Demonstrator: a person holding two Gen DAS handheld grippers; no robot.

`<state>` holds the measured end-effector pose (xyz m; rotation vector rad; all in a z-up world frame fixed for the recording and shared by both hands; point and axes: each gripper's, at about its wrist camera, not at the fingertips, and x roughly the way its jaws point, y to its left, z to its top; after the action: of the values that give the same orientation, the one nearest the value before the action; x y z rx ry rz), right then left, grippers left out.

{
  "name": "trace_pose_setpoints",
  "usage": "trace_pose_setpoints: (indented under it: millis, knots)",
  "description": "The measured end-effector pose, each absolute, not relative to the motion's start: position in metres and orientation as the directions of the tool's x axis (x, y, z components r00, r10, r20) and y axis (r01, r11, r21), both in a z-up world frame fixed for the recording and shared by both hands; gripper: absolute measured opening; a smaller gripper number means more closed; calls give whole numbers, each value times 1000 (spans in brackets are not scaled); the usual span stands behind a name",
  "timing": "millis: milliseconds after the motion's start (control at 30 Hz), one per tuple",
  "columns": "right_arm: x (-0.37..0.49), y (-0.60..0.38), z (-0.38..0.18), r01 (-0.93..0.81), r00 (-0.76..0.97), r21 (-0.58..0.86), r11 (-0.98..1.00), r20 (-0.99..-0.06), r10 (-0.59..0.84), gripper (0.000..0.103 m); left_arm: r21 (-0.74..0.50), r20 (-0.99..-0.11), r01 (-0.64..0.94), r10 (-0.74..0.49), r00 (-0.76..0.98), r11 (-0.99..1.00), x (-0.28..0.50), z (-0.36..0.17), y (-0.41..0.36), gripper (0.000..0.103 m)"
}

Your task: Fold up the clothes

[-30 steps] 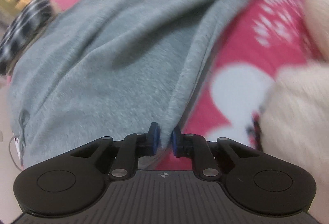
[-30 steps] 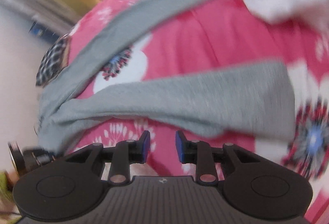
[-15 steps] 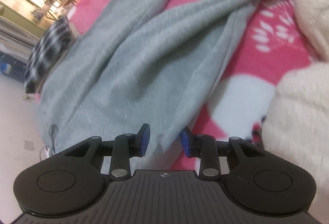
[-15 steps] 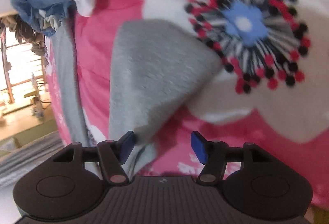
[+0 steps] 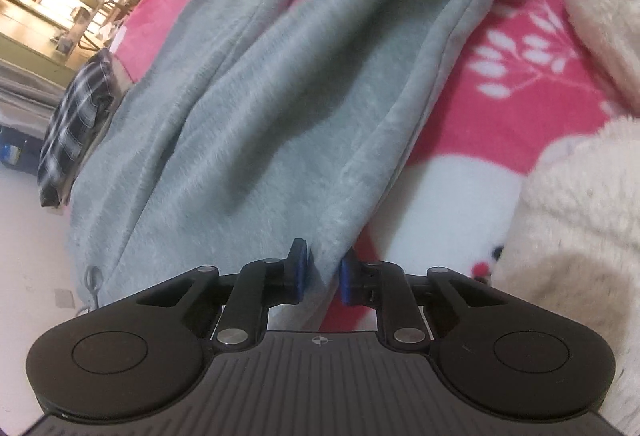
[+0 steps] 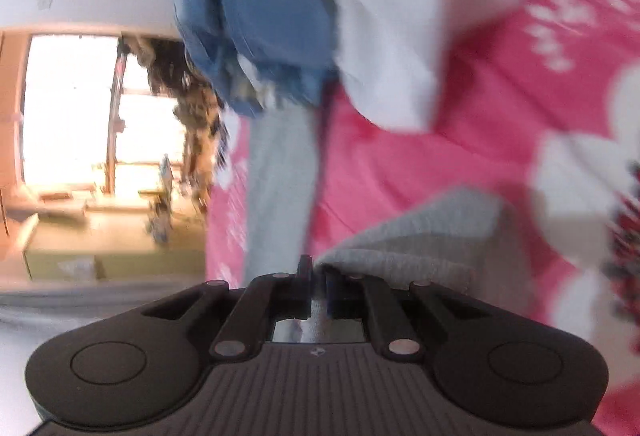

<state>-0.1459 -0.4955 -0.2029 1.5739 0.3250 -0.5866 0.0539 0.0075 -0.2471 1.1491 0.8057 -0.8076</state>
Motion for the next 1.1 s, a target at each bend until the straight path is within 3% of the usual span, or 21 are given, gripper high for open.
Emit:
trace_pose_setpoints:
  millis: [100,167,233,367,500,700,767,833,900,933,967,1100]
  knots:
    - [-108,-529,-220,520,835,848,-107,-531,-148,15,440,-877,876,-114,466,198,52,-250,9,16]
    - [-99,-541,-226,550,812,829,-105,-559,-167,50,443,-880,879,-103,464,178,50,-252,8,17]
    - [-110,-544,-222,534,814,842,-80,-538,-219,60,443,-882,881,-97,462,169,50,-254,7,17]
    - [-147,-541,-219,569,788,820,-60,-565,-243,63,436,-886,884,-90,455,169,51,-257,6,17]
    - [-188,-514,-249,715,684,688,-123,-725,-81,64,436,-888,883,-75,454,174,52,-260,4,18]
    - [-197,-474,-313,699,693,655,-287,-720,44,65,457,-882,873,-42,470,171,50,-263,-2,18]
    - [-191,-471,-318,658,723,687,-310,-691,2,81,456,-882,869,-32,470,190,52,-264,-4,18]
    - [-187,-469,-321,598,761,729,-333,-647,-50,75,450,-885,865,-20,466,223,54,-265,-5,18]
    - [-179,-469,-320,580,782,756,-303,-621,-51,48,442,-888,857,-8,461,264,57,-266,-6,17]
    - [-175,-470,-318,579,791,766,-277,-611,-36,17,444,-887,855,-4,462,269,57,-266,-7,17]
    - [-172,-471,-312,589,790,770,-244,-613,-28,10,446,-886,853,0,464,271,57,-267,-7,17]
    - [-176,-482,-249,656,752,754,14,-653,-88,7,458,-881,850,3,473,259,56,-264,-8,18]
